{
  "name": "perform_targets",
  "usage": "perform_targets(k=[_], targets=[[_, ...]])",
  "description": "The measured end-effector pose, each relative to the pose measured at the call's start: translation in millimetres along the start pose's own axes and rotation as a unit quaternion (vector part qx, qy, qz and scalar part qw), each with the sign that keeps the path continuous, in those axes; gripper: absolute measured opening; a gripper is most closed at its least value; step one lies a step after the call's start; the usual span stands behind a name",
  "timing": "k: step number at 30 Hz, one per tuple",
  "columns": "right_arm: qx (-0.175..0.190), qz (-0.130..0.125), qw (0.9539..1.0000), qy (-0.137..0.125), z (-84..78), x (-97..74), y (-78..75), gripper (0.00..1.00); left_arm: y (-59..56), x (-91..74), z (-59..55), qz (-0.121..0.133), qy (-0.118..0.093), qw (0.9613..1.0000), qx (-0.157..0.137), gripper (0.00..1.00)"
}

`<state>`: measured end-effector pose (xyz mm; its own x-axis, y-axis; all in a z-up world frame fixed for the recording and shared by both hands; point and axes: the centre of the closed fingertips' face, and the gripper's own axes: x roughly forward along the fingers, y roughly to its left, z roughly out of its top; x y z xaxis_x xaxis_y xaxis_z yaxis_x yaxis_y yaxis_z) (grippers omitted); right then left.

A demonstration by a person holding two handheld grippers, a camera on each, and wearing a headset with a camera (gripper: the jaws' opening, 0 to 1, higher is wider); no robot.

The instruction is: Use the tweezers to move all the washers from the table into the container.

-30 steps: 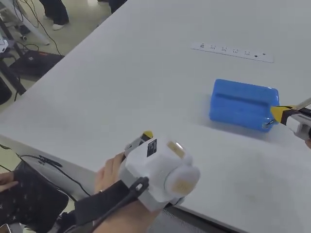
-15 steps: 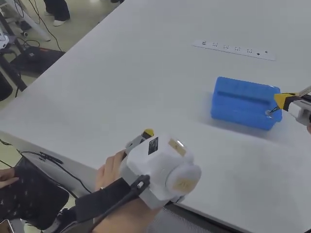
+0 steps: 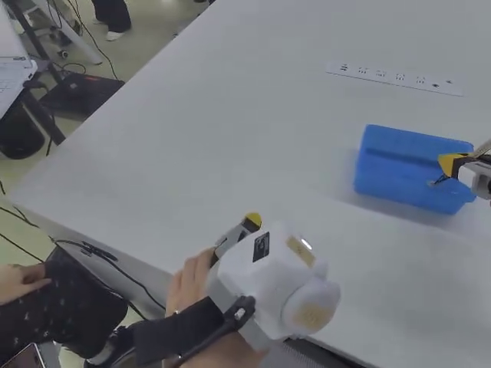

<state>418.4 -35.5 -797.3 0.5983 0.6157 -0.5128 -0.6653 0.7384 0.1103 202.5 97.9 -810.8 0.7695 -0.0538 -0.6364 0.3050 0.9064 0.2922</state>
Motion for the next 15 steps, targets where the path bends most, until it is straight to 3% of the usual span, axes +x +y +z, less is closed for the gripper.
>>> perform_targets(k=[15], targets=[[-0.006,0.004,0.9995,0.031,-15.3,11.4,2.5,0.02,4.4,1.2,-2.9,0.009,0.008,0.9999,-0.010,0.74]])
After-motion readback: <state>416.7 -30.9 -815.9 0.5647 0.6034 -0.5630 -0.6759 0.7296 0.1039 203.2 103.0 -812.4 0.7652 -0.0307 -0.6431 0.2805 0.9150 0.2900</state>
